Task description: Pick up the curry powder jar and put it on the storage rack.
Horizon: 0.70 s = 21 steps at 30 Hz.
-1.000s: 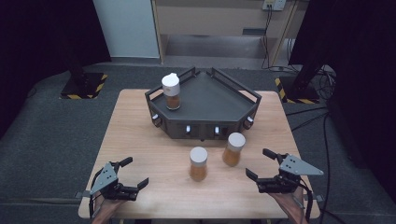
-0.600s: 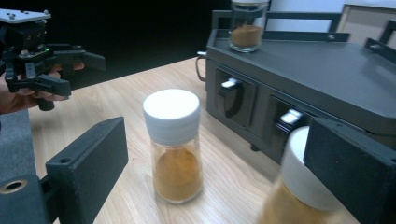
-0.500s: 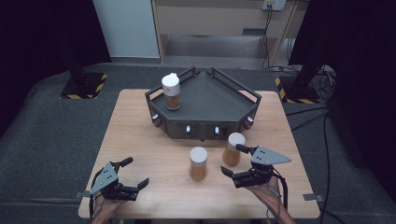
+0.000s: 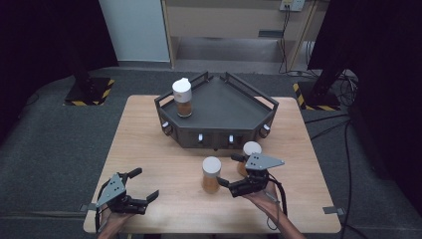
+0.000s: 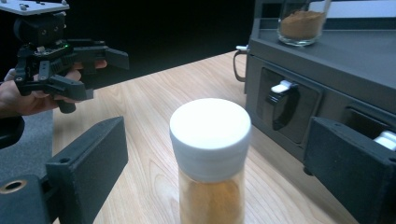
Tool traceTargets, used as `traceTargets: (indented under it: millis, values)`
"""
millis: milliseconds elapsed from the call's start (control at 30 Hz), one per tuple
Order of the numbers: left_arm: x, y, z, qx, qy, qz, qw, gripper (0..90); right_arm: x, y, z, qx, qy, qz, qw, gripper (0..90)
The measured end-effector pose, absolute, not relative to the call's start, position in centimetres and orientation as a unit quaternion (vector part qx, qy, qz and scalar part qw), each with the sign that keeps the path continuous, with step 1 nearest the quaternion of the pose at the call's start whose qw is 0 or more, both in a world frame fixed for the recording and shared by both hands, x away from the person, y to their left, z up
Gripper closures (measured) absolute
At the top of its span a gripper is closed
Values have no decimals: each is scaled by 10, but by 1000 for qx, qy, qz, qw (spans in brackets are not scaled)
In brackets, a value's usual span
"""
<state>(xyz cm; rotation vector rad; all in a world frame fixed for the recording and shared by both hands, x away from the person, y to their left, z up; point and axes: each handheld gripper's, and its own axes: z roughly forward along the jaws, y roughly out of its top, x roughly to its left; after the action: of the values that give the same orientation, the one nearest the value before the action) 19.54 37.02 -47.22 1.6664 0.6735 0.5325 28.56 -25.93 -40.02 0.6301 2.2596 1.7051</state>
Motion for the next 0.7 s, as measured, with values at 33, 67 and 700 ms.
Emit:
traceTargets:
  millis: [33,67,700]
  values:
    - [195,370,-472,717,289,229,592,0,287,-257,-402,215,773,585,117,71]
    - [195,370,-472,717,288,230,592,0,289,-254,-403,214,775,584,115,72]
    - [195,370,-472,717,287,230,592,0,316,-224,-435,235,779,576,79,154]
